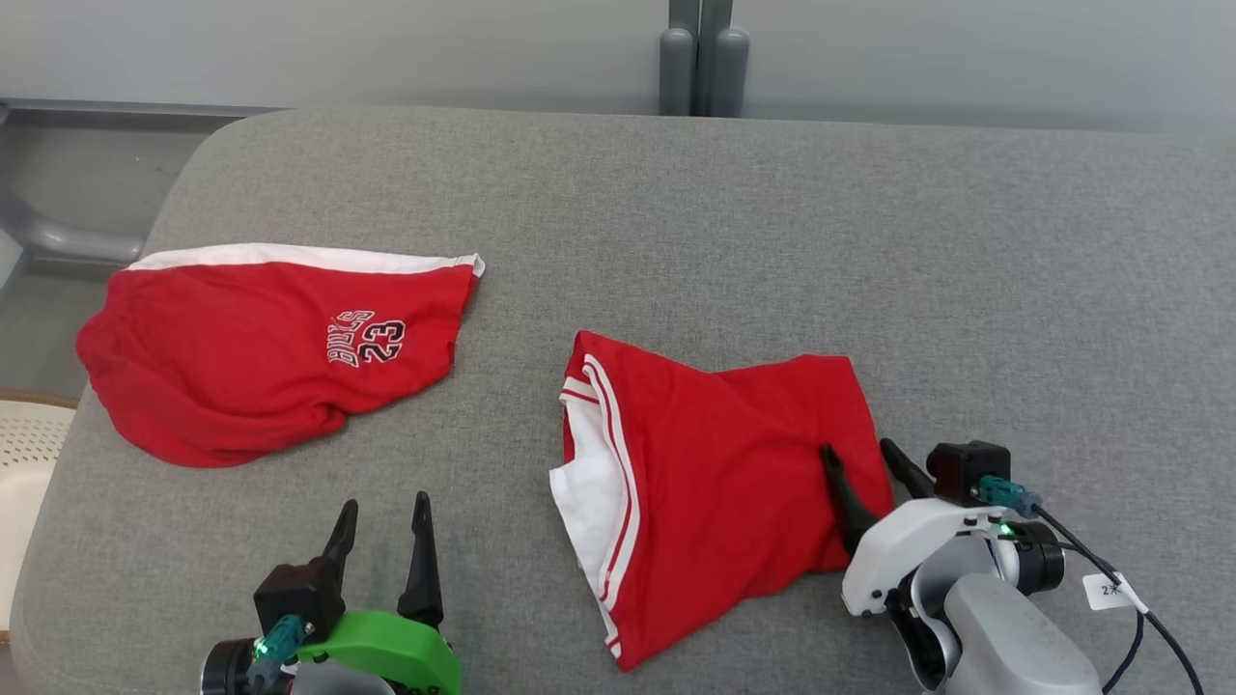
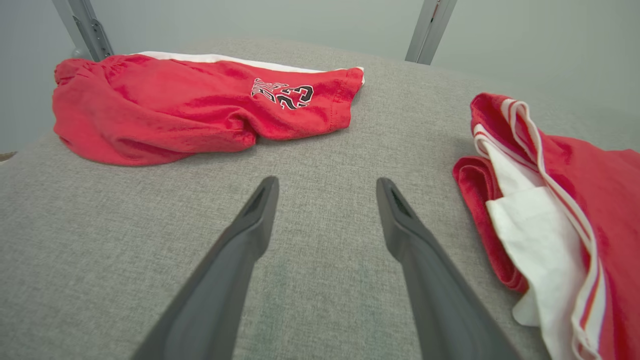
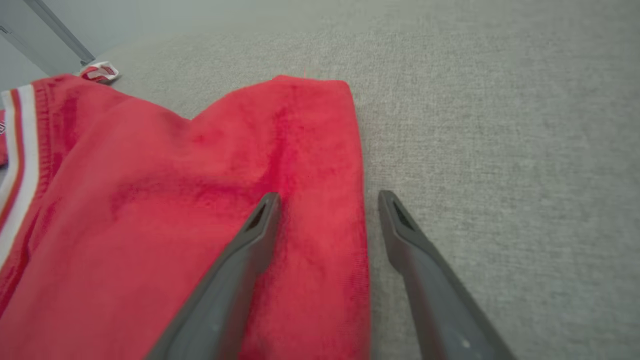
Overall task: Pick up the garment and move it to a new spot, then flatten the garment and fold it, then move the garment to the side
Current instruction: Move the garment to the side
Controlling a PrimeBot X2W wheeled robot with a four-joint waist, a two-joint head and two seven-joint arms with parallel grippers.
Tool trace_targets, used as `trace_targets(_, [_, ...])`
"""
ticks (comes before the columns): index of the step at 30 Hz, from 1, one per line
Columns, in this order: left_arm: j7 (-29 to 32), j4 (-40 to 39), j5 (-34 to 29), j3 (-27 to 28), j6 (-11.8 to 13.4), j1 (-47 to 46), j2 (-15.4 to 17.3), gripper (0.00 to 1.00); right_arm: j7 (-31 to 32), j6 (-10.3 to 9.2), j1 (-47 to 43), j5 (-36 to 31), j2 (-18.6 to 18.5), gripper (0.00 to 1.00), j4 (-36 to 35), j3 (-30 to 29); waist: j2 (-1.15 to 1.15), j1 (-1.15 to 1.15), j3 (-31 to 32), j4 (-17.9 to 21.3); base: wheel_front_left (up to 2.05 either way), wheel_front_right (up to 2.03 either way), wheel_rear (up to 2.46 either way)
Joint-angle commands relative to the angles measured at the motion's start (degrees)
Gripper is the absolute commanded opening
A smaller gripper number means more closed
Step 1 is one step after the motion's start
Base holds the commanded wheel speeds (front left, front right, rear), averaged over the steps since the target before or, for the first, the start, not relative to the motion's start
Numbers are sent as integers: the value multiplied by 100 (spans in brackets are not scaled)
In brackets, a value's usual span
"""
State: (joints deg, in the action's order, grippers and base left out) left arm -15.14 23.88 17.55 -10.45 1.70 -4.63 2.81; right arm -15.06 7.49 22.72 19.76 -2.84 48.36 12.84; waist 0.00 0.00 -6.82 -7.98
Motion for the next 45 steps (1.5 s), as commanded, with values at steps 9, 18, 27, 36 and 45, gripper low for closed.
trace_targets(9, [3,-33,-4,-17,-7,-137,21,100,0,-1,259,253,-15,0,322,151,0,0,-76,67,0,0,0])
trace_targets(18, [3,-39,-118,-17,-71,-144,20,100,-7,-6,275,140,-28,0,-71,-80,0,0,-14,764,0,0,0])
trace_targets(27, [3,-34,-126,-110,-122,-246,21,100,-7,-5,143,238,-18,0,-386,94,0,0,12,2196,0,0,0])
trace_targets(36, [3,0,-261,-142,-222,-318,22,100,-7,-5,46,459,-15,0,-630,320,0,0,-85,3655,0,0,0])
trace_targets(45, [3,161,-533,-441,-474,-703,30,100,-7,-4,-298,556,-7,0,-1197,105,0,0,-313,3995,0,0,0])
